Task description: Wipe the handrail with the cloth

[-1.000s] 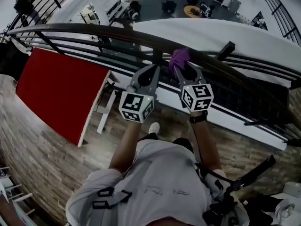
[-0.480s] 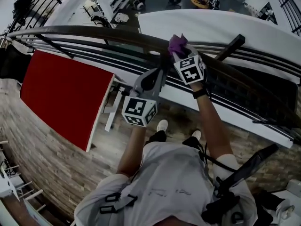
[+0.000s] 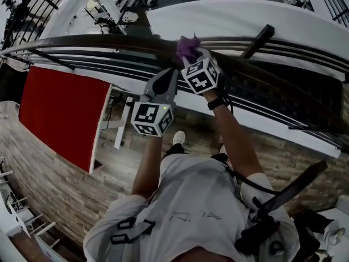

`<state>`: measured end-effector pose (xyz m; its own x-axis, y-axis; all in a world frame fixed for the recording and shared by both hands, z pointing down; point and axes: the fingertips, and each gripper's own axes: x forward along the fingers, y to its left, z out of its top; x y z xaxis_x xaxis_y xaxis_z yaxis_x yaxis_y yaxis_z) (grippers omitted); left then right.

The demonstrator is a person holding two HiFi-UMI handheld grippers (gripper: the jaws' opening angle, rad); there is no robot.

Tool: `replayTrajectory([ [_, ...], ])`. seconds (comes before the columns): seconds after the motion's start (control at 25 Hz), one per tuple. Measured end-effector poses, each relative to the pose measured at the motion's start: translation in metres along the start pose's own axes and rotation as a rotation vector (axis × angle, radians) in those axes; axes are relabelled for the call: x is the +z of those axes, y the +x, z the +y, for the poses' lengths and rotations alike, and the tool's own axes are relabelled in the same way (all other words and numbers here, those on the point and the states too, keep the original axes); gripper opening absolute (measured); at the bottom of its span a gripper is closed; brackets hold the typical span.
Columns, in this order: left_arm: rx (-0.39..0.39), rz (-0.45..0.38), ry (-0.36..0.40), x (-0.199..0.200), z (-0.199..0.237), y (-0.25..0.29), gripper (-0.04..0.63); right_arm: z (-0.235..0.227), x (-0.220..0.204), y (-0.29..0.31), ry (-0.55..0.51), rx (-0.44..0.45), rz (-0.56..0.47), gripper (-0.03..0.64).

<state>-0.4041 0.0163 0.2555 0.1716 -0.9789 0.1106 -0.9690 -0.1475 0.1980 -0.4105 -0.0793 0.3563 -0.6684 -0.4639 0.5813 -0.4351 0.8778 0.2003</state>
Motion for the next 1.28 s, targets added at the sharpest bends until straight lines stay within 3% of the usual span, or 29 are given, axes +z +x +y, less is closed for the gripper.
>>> replayTrajectory([
  [0.6,-0.157,0.065,0.054,-0.02,-0.112,0.056,0.002,-0.077,-0.072,-0.079,0.143,-0.084,-0.023,0.106],
  [1.28,-0.279,0.088,0.115,-0.022,-0.194,0.091,0.002,-0.136,-0.128,-0.133,0.234,-0.172,-0.028,0.106],
])
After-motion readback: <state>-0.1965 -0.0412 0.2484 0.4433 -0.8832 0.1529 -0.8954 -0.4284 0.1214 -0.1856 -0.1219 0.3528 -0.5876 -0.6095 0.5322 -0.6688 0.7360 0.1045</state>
